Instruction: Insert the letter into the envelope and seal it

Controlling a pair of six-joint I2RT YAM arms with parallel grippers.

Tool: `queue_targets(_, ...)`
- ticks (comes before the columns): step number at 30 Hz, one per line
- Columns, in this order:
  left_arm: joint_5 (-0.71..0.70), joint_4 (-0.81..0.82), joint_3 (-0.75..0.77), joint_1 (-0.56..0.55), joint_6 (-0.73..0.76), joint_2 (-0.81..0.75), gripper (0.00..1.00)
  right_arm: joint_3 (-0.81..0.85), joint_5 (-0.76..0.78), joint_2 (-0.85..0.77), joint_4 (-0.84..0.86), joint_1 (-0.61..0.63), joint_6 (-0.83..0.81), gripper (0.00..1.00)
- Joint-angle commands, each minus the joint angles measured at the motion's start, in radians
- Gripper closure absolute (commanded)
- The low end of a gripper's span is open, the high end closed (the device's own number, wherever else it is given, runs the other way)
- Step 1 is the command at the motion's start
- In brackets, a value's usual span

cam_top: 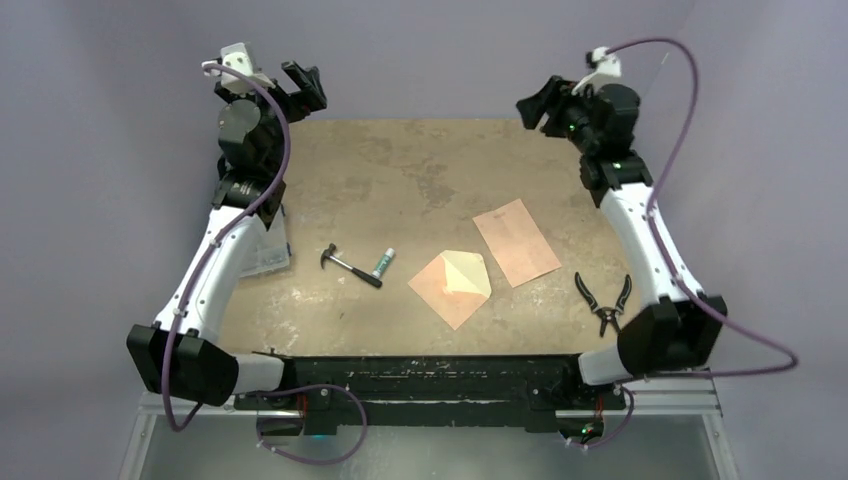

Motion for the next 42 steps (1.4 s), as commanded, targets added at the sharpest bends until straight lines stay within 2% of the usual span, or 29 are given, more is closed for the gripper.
queue_targets(1,-0.035,-0.093,0.030,0.003,-0.078,0.056,0.01,0.003,-0.007,0.151,-0.263,-0.004,0.067,0.31)
queue_targets(7,-0.074,-0.086,-0.040,0.006,-0.134,0.101,0.01,-0.026,-0.027,0.276,-0.339,-0.004,0.086,0.32)
queue_targets(9,-0.045,-0.073,-0.063,0.012,-0.157,0.115,0.01,-0.041,-0.010,0.303,-0.337,-0.004,0.085,0.32)
queue_targets(13,0.115,-0.086,-0.055,0.014,-0.148,0.175,0.01,-0.050,0.071,0.379,-0.353,-0.004,0.055,0.32)
queue_targets(19,0.394,-0.225,0.045,0.013,-0.206,0.354,0.02,-0.096,0.192,0.422,-0.389,-0.004,0.013,0.34)
queue_targets(22,0.549,-0.216,0.046,-0.001,-0.284,0.443,0.04,-0.142,0.236,0.423,-0.384,-0.013,-0.010,0.31)
queue_targets(26,0.675,-0.121,0.034,-0.076,-0.400,0.560,0.10,-0.206,0.219,0.382,-0.401,-0.022,0.034,0.31)
queue_targets(32,0.711,-0.080,0.072,-0.219,-0.464,0.701,0.12,-0.362,0.170,0.249,-0.400,-0.022,0.109,0.32)
queue_targets(35,0.730,-0.052,0.091,-0.258,-0.517,0.770,0.17,-0.419,0.167,0.220,-0.405,-0.022,0.126,0.33)
queue_targets(39,0.711,-0.019,0.082,-0.293,-0.591,0.827,0.19,-0.473,0.135,0.211,-0.395,-0.021,0.135,0.33)
queue_targets(42,0.714,0.057,0.039,-0.321,-0.649,0.850,0.20,-0.482,0.113,0.236,-0.373,-0.019,0.137,0.47)
